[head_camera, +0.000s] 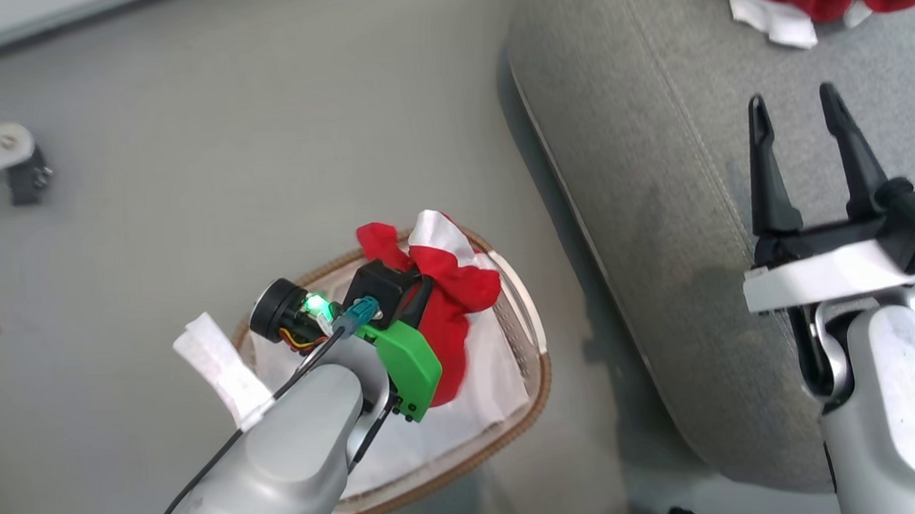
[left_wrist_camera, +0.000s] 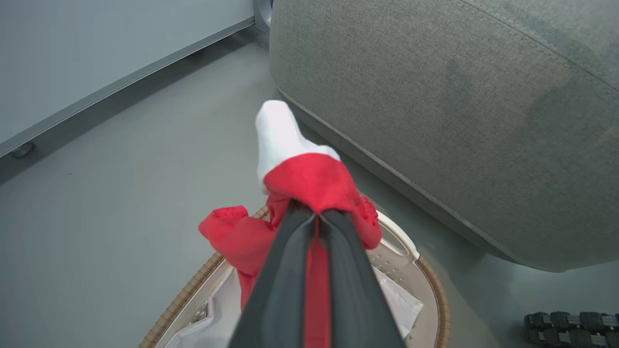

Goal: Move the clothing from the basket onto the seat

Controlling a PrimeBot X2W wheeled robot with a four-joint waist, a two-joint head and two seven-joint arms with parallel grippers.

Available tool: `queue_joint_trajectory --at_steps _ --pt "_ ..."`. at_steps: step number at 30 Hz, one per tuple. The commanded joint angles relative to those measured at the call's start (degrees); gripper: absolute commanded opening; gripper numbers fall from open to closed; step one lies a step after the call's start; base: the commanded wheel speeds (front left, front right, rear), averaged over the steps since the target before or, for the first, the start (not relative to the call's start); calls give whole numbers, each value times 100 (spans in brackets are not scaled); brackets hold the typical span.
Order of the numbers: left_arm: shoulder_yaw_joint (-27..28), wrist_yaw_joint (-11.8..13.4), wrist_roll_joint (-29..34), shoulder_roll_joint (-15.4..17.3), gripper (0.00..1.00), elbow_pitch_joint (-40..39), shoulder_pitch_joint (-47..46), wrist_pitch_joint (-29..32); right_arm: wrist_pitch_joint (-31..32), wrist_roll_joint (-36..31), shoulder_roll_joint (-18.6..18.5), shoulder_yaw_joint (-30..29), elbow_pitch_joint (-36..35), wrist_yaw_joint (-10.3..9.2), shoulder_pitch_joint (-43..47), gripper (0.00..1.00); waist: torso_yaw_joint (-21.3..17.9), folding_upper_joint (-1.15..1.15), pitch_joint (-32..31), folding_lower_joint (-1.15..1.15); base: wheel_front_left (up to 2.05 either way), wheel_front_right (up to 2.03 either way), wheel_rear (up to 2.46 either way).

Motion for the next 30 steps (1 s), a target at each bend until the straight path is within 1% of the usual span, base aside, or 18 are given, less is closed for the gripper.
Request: queue_joint_trajectory --at_steps 1,8,12,17,20,22,30 --pt "82 58 88 92 0 -205 206 -16 -10 -61 -25 -35 49 -7 177 100 498 0 -879 0 0 0 0" --pt "421 162 244 441 0 -1222 543 -18 -10 -187 -26 69 240 -7 671 100 697 0 -1651 0 0 0 0" --pt "572 197 330 587 0 -1663 496 -19 -10 -211 -24 265 342 -8 934 100 788 0 -2010 0 0 0 0" --pt "757 246 405 750 0 -1963 283 -19 -10 -156 -25 650 459 -8 1150 100 829 0 -2405 0 0 0 0" --pt "794 220 428 837 0 -2062 145 -11 -10 -104 -24 873 516 -7 1253 100 843 0 -2610 0 0 0 0" --pt "818 178 451 926 0 -2117 -18 47 -10 -82 -25 995 532 -8 1289 100 851 0 -2691 0 0 0 0" --pt "973 146 471 1176 0 -2391 -624 286 -10 -19 -24 1290 589 -7 1354 100 868 0 -2875 0 0 0 0"
